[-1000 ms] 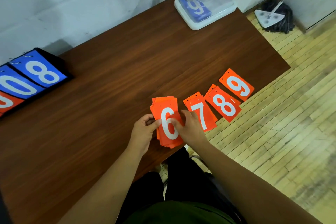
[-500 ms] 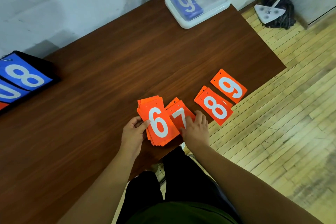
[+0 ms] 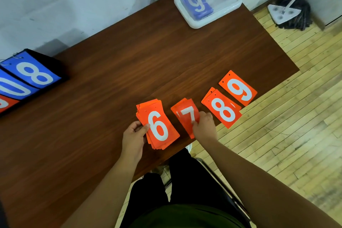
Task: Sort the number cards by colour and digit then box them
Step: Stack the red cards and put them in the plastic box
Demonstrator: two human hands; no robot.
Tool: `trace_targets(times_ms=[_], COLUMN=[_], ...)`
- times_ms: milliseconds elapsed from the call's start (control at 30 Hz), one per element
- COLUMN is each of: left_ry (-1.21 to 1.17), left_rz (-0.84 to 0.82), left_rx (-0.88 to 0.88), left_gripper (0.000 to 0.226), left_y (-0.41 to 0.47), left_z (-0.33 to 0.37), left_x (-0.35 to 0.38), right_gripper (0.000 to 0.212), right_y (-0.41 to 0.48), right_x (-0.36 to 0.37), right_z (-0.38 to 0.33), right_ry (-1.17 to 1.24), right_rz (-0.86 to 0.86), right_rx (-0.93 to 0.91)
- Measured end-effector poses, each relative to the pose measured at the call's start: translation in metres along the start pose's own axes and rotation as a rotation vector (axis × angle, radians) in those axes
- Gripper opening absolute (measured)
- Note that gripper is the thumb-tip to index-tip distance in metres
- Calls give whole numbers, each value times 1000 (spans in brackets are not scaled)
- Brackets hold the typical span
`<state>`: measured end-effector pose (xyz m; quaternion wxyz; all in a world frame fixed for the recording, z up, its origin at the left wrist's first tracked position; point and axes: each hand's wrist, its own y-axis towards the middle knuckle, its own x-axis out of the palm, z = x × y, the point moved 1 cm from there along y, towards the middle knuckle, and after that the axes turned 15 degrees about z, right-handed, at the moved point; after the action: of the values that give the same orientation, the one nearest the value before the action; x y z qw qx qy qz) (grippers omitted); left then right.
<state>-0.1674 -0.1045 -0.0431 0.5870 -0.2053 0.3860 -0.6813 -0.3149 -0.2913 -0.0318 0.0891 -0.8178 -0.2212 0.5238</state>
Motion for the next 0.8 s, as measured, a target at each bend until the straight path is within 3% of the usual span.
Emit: trace_targets(times_ms=[133, 233, 333, 500, 633, 733, 800], left_ry=[15, 18, 15, -37, -21, 68, 91], left_rz=[53, 41, -35, -187, -337, -346, -303], left_rx=[20, 19, 3, 8, 43, 105, 135], left_gripper=[19, 18, 23, 29, 33, 39, 34], left_y=[5, 5, 0, -8, -9, -6, -1], left_z=[2, 4, 11, 21, 24, 23, 23], left_x=[-4, 2, 16, 41, 54, 62, 67], right_gripper=[47, 51, 48, 52, 60, 65, 62], right_y=[2, 0, 0, 4, 6, 7, 14], right_x=[-15, -20, -22, -17, -10, -9, -16], right_z=[-8, -16, -25, -30, -31, -27, -17], right_ry=[432, 554, 472, 263, 258, 221, 180], right_rz=[-54, -118, -210, -176, -228, -271, -156], right_rx=[219, 255, 188, 72, 6, -25, -35])
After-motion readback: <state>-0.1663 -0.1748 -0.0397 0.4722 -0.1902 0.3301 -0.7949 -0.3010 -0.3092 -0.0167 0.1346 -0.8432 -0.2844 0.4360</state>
